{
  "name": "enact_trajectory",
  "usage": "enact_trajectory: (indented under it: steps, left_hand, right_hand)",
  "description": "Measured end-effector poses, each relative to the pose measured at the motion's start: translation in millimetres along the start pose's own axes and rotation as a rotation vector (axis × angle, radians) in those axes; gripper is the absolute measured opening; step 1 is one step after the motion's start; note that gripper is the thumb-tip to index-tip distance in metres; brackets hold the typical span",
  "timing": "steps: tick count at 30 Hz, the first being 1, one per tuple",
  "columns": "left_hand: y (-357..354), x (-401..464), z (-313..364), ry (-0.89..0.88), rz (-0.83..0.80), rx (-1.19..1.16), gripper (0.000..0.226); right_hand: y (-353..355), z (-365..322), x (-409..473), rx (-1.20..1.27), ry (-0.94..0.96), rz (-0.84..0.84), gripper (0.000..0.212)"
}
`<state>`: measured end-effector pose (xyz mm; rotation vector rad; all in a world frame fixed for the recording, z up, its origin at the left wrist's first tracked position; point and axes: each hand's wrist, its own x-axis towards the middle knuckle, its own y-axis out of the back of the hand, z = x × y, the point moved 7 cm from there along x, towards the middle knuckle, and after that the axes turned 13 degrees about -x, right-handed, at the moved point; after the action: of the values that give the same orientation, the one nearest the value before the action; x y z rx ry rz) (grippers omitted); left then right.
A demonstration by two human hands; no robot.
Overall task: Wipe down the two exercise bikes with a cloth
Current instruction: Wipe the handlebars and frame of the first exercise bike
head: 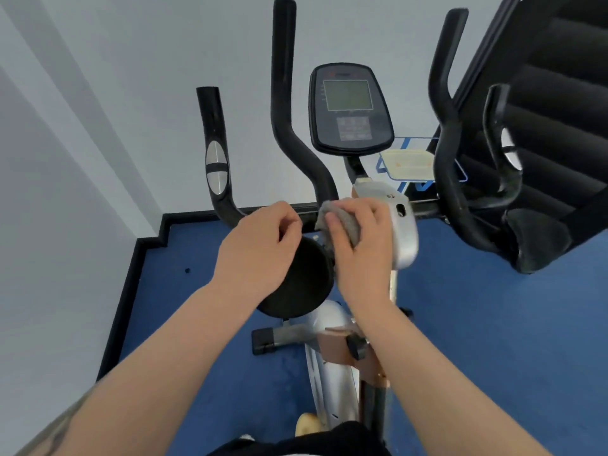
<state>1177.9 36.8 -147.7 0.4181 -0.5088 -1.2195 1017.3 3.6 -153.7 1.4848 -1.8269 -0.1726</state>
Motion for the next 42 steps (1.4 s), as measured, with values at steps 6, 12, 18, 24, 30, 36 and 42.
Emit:
enact_trajectory:
  steps: [6, 12, 18, 24, 30, 36, 42]
  left_hand:
    - [1.2, -14.9, -13.3, 0.030, 0.070, -0.050, 0.017]
    - [2.5, -19.1, -14.7, 0.047, 0.111, -0.116, 0.016]
    - [1.7, -18.5, -15.3, 0.039, 0.113, -0.111, 0.016]
    - [1.8, -19.7, -16.6, 0.040, 0.119, -0.145, 0.015]
    - [2.4, -18.8, -17.3, 0.037, 0.121, -0.157, 0.014]
    - [0.8, -17.3, -16.9, 0.031, 0.115, -0.137, 0.016]
    - [2.9, -19.0, -16.0, 0.020, 0.134, -0.188, 0.015]
  right_hand:
    - [-12.5, 1.0, 4.4, -0.056, 0.189, -0.139, 0.015]
    - [-11.3, 5.4, -22.3, 0.023, 0.134, -0.112, 0.020]
    - [-20.3, 0.8, 15.9, -0.037, 0.151, -0.115, 0.015]
    - [-11.8, 12.3, -7.3, 0.055, 0.219, -0.193, 0.016]
    - [-17.4, 9.1, -4.0, 0.042, 0.107, -0.137, 0.013]
    - [-20.4, 5.4, 22.3, 0.051, 0.073, -0.212, 0.009]
    - [-6.0, 9.6, -6.8, 0.159, -0.073, -0.262, 0.009]
